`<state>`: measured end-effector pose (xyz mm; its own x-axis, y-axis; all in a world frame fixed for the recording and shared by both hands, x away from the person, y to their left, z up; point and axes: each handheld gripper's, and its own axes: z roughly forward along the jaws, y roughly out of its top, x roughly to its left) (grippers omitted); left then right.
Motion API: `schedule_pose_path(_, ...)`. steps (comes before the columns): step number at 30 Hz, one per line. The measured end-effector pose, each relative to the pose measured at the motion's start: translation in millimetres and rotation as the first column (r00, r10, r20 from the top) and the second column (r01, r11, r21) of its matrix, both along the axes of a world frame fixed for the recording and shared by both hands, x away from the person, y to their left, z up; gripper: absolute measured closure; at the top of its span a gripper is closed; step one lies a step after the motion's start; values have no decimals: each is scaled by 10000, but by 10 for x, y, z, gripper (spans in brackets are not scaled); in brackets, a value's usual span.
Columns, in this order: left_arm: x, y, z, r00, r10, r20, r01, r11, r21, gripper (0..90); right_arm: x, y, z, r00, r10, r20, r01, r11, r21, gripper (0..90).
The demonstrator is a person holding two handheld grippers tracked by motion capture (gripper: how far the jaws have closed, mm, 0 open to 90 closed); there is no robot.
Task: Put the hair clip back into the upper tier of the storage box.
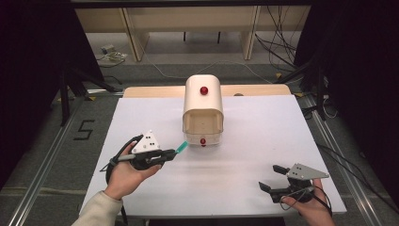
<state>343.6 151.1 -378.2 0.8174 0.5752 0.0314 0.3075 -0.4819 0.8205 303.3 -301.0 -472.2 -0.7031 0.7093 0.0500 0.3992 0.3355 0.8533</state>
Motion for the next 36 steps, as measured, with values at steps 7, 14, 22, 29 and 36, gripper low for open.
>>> schedule_pose_path(7, 23, -10, 70, 10000, -32, -21, 32, 10000, 8, 844, 0, 1, 0, 10000, -3, -9, 3, 10000, 15, 165)
schedule_pose_path(14, 40, -34, 117, 10000, -92, -33, 92, 10000, 39, 843, -1, 0, 1, 10000, -19, -27, 18, 10000, -20, 164)
schedule_pose_path(22, 52, -54, 161, 9999, -108, -68, 109, 9999, 45, 843, -1, 0, 2, 10000, -7, -30, 7, 10000, -41, 165)
schedule_pose_path(29, 85, -85, 252, 9999, -138, 3, 138, 9998, 120, 844, -1, 0, 1, 10000, -14, -33, 14, 10000, -43, 165)
schedule_pose_path(36, 133, -136, 345, 9998, -174, -24, 174, 9997, 179, 843, 0, -1, 1, 10000, -13, -25, 13, 10000, -33, 164)
